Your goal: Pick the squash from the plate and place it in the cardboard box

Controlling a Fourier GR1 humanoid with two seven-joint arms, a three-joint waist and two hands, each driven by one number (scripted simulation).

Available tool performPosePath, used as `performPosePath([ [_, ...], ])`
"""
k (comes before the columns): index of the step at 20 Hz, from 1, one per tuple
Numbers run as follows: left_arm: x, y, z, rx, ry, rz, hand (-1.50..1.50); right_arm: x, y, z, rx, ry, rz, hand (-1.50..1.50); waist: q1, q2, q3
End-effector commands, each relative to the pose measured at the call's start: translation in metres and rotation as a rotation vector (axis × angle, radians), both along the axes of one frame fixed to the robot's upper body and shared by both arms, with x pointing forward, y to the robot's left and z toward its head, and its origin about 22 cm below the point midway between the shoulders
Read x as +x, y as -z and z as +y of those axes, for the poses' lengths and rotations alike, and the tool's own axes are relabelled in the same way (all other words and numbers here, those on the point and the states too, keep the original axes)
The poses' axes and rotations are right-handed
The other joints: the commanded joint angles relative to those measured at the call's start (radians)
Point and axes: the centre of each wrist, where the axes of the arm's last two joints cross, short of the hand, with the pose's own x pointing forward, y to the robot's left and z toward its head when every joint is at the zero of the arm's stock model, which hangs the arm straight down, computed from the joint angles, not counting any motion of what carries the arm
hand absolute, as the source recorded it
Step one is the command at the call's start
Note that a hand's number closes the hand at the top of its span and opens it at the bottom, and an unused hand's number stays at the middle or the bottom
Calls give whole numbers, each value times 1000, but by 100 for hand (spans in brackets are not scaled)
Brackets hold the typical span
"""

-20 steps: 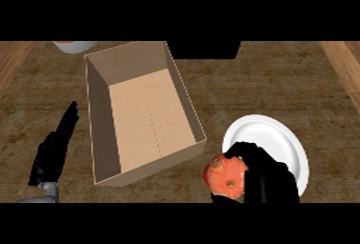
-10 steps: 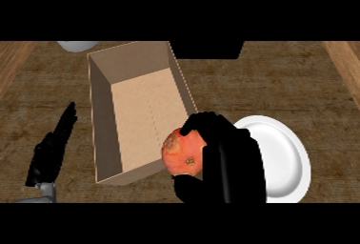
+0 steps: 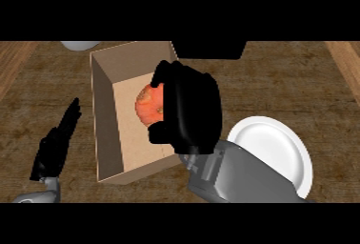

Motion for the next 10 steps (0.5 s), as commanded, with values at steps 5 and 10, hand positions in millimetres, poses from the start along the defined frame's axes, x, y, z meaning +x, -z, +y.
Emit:
performPosePath([
  [5,-1,-3,-11,-3,29,1,0,68,18,22,21,101,178,150,35,9,0],
  [10,6,5,-8,-3,18,10,0,89,59,23,-5,111,211,150,23,10,-1],
])
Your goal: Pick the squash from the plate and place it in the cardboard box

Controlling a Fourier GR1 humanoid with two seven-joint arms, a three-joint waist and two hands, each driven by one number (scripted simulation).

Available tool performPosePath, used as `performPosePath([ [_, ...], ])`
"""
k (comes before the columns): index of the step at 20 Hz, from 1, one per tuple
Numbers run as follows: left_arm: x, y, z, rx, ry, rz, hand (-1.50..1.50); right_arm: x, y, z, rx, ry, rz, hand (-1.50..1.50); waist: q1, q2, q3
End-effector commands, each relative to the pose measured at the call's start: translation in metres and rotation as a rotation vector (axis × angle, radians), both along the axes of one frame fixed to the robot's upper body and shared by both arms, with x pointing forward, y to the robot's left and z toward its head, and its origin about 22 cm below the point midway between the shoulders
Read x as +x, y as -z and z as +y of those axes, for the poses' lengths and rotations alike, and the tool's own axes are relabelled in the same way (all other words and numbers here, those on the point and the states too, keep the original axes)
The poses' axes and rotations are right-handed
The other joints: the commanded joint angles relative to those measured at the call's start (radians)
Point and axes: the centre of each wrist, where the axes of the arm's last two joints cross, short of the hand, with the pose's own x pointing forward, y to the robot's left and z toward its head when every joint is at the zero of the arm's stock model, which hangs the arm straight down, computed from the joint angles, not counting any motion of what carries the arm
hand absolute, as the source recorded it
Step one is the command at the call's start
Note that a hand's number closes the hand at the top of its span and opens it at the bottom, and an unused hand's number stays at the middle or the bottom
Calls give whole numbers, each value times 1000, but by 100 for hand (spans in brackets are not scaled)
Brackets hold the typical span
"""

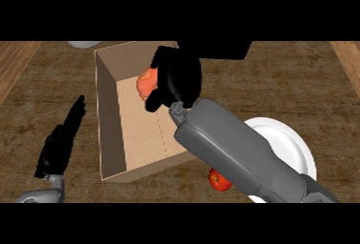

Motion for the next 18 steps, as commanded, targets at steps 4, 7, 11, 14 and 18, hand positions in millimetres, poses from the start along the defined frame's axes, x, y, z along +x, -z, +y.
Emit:
performPosePath([
  [4,8,-5,-2,-1,32,-12,0,29,28,1,88,140,118,-150,25,6,0],
  [7,7,0,-9,3,20,-22,0,38,53,-8,91,141,108,-150,24,8,0],
  [11,-6,-8,4,5,48,-16,0,47,44,-9,183,133,61,-150,38,6,1],
  [14,3,1,-13,-2,35,-29,0,47,51,-14,293,167,-37,-150,34,11,1],
  [18,2,2,-10,1,15,-11,0,50,40,-14,453,235,-188,-150,7,2,1],
])
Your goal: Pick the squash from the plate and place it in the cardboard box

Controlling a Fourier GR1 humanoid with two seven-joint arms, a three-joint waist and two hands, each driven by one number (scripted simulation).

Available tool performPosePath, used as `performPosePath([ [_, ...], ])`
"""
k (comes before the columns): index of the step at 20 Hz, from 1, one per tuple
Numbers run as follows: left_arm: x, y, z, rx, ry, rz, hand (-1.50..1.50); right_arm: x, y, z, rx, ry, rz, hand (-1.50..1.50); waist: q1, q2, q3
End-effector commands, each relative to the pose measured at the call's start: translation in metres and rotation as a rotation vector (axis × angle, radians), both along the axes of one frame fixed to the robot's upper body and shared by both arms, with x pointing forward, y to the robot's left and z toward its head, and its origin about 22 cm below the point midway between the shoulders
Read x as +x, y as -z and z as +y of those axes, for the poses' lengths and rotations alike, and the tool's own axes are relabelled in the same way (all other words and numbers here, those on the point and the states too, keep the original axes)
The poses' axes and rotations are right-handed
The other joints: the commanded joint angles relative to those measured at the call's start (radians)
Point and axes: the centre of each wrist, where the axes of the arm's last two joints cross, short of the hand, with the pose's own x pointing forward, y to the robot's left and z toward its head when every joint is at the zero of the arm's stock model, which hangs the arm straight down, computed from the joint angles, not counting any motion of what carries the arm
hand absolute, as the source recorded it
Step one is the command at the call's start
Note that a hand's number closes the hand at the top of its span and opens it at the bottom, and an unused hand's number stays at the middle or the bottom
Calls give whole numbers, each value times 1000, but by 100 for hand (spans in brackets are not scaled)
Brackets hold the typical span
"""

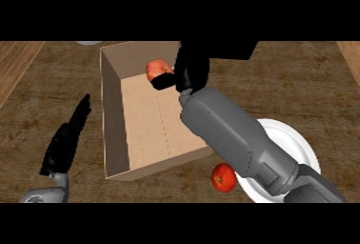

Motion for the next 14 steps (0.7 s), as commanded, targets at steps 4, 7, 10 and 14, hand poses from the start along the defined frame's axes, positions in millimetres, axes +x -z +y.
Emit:
performPosePath([
  [4,-8,-1,9,1,-41,12,0,2,-17,-7,314,121,-204,-150,-30,-10,1],
  [7,-15,5,12,-1,-64,18,0,-6,-2,-21,414,172,-259,-150,-54,-16,1],
  [10,-16,1,25,-11,-86,19,0,-10,10,-43,434,214,-276,-150,-79,-22,1],
  [14,-14,-1,31,9,-103,35,0,-10,3,-101,449,299,-308,-150,-100,-26,1],
])
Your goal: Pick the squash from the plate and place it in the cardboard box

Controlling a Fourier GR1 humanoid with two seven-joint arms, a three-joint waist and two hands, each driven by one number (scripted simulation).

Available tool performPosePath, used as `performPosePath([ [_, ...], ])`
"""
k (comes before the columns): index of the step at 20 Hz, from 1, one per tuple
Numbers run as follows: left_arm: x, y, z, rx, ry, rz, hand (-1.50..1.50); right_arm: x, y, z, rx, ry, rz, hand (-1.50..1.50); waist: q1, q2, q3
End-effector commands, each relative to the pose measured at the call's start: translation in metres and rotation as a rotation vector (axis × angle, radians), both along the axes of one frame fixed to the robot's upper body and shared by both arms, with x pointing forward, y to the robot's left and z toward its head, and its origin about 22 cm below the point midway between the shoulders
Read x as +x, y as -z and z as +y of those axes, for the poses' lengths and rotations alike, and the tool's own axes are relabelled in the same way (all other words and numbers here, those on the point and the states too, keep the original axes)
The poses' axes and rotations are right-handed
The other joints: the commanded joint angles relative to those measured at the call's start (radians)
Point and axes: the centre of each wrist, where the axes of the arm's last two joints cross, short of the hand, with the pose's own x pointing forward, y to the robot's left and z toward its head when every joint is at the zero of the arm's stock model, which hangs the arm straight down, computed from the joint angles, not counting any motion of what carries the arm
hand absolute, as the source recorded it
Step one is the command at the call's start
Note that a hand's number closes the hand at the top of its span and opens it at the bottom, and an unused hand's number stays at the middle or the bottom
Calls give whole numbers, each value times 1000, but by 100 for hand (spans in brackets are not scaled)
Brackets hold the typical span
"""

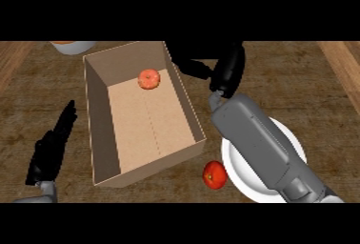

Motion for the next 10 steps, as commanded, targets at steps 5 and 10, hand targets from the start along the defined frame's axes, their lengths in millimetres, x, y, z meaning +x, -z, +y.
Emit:
performPosePath([
  [5,-8,7,5,-7,-43,20,0,-56,6,-101,93,94,-78,-150,-36,-7,0],
  [10,3,3,2,6,-31,6,0,-105,1,-160,37,28,-55,-150,-18,0,0],
])
